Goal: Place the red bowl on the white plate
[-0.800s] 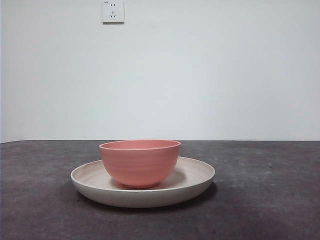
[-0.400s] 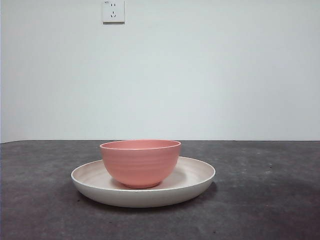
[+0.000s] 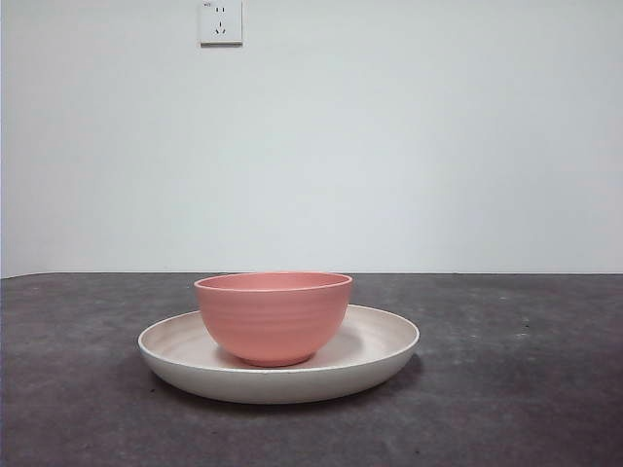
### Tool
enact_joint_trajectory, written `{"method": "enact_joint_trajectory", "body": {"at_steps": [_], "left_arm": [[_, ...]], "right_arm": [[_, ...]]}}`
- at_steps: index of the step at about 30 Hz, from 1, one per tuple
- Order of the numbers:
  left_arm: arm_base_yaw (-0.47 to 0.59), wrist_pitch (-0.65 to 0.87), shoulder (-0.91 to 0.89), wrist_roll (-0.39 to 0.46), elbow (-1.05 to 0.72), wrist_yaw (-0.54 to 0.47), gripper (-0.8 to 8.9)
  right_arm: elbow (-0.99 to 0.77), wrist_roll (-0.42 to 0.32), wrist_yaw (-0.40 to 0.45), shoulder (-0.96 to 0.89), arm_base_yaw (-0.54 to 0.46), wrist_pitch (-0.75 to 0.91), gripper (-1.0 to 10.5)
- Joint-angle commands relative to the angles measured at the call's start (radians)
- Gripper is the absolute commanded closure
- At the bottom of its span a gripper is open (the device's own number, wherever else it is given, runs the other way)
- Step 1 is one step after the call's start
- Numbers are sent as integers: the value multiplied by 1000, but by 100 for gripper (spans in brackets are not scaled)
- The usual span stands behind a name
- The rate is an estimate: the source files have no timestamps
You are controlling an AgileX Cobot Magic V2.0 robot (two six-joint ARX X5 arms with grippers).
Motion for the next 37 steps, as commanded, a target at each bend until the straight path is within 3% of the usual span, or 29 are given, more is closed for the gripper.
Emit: {"method": "enact_joint_trajectory", "body": {"at_steps": [1, 16, 37], "left_arm": [[-1, -8, -1, 3, -20, -3, 798], [-1, -8, -1, 3, -20, -3, 798], [-1, -8, -1, 3, -20, -3, 798]], "right_arm": [[-14, -5, 3, -9, 3, 19, 923], [-16, -6, 3, -18, 77, 26, 923], [-16, -6, 2, -18, 79, 26, 923]]}}
